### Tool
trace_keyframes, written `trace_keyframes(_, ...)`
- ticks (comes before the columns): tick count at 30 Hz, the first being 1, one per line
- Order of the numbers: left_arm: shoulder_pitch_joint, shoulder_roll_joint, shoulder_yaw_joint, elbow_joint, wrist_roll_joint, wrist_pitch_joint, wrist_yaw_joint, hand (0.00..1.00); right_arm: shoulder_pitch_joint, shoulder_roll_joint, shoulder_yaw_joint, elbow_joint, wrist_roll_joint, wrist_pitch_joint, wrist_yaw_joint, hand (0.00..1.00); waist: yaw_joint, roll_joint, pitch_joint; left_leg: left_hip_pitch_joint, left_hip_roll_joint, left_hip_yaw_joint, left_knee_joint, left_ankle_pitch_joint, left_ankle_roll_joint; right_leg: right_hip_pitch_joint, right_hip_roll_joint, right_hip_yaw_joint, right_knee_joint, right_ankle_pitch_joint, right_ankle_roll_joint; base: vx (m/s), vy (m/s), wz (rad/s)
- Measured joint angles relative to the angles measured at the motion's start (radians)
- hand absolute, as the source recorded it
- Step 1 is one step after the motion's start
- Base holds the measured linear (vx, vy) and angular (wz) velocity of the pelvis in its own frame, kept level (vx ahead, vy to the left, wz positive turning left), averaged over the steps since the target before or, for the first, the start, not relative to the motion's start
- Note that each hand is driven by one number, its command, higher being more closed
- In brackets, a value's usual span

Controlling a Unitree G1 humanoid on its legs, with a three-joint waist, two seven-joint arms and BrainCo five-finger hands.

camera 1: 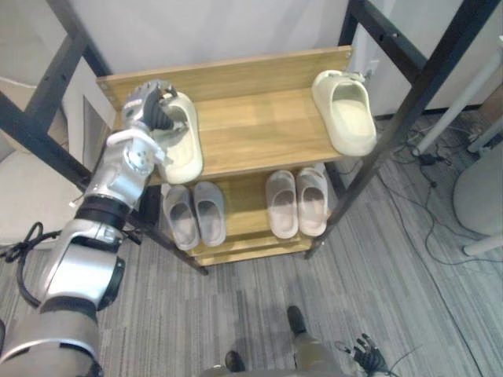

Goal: Organize the slippers on the shoe rack

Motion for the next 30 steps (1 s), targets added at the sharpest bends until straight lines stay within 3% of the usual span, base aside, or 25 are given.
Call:
trace_keyframes(13,-0.014,0.002,0.016,0.044,0.0,0.006,-0.002,1.0,-0.003,-0.002,0.008,-0.003,-0.007,0.005,-0.006,0.0,-0.028,0.027,0.008,0.034,-0.001,-0.003,-0.02,0.0,0.0,0.039,0.003,-0.009,-0.033,0.009,-0.006,0.01,-0.012,-0.02)
trace_keyframes(18,0.002,-0.005,-0.029,-0.012,0.0,0.015,-0.001,1.0,-0.003,-0.006,0.009,-0.003,-0.007,0.005,-0.007,0.0,-0.038,0.035,0.005,0.032,-0.001,-0.017,-0.018,0.0,0.0,0.045,-0.001,-0.013,-0.034,0.009,-0.006,-0.02,-0.027,0.06)
trace_keyframes(30,0.025,-0.128,-0.098,-0.161,0.048,0.012,0.046,1.0,-0.003,-0.003,0.013,-0.026,-0.008,0.005,-0.024,0.0,-0.051,0.039,0.002,0.025,-0.011,-0.025,-0.015,0.0,0.001,0.037,-0.01,-0.006,-0.036,0.015,0.003,-0.01,-0.01,0.0)
